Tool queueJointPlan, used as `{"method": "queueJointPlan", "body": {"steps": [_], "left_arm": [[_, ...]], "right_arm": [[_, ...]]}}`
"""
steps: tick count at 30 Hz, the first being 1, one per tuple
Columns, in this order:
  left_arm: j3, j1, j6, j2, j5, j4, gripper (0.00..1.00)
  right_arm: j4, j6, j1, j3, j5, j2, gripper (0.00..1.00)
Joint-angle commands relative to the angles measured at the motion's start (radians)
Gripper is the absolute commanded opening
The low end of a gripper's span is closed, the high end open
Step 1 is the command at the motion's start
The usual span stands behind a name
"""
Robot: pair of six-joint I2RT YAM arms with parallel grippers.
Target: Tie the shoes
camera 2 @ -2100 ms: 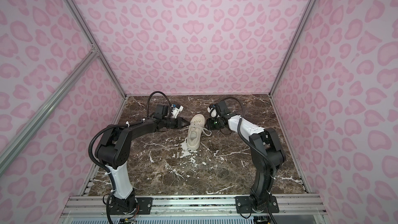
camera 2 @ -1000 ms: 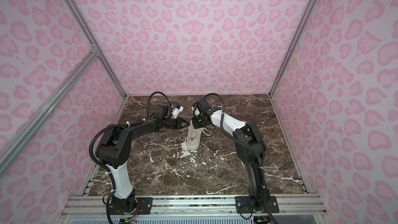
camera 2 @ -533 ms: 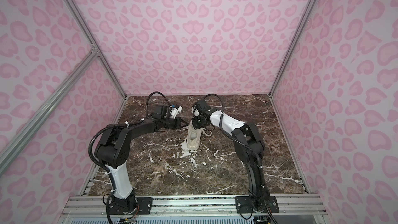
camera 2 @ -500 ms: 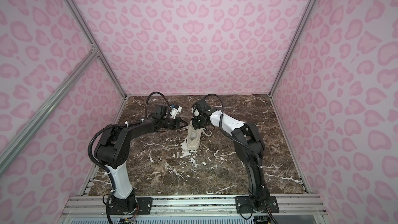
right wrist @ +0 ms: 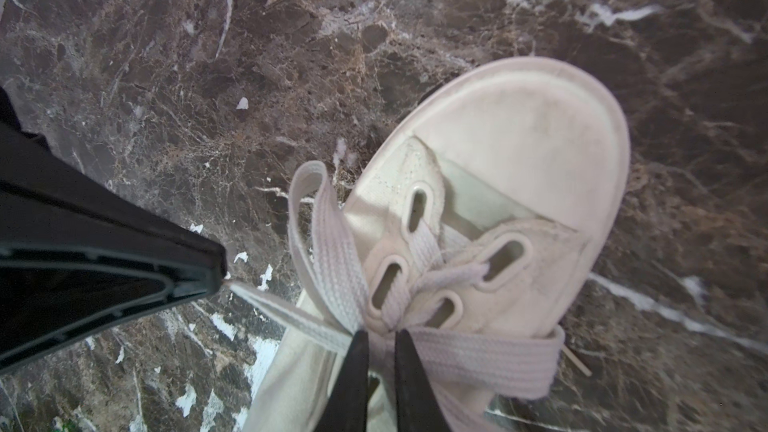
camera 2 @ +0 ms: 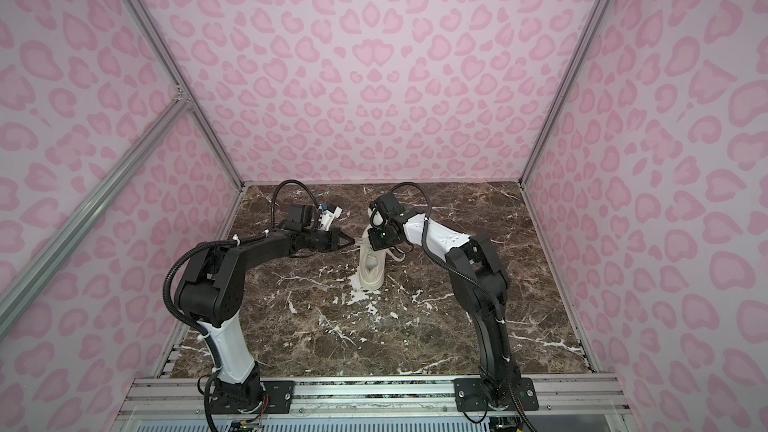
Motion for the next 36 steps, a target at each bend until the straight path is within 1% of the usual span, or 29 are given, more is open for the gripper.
{"method": "queueJointPlan", "body": {"steps": [1, 23, 30, 36], "left_arm": [[-0.002, 0.008, 0.019, -0.019, -0.012, -0.004, 0.03], [-0.048, 0.073, 0.057, -0.050, -0.023, -0.034, 0.03], [-0.057, 0.077, 0.052, -0.046, -0.022, -0.025, 0.03], [-0.078, 0.085, 0.020, -0.059, -0.010, 0.025, 0.03]], "right_arm": [[-0.065, -0.004, -0.002, -0.004, 0.056, 0.015, 0.15], [-0.074, -0.012, -0.006, -0.014, 0.061, 0.013, 0.14], [-0.074, -0.010, -0.008, -0.017, 0.061, 0.010, 0.14], [-0.071, -0.013, -0.010, -0.023, 0.059, 0.009, 0.14]]}}
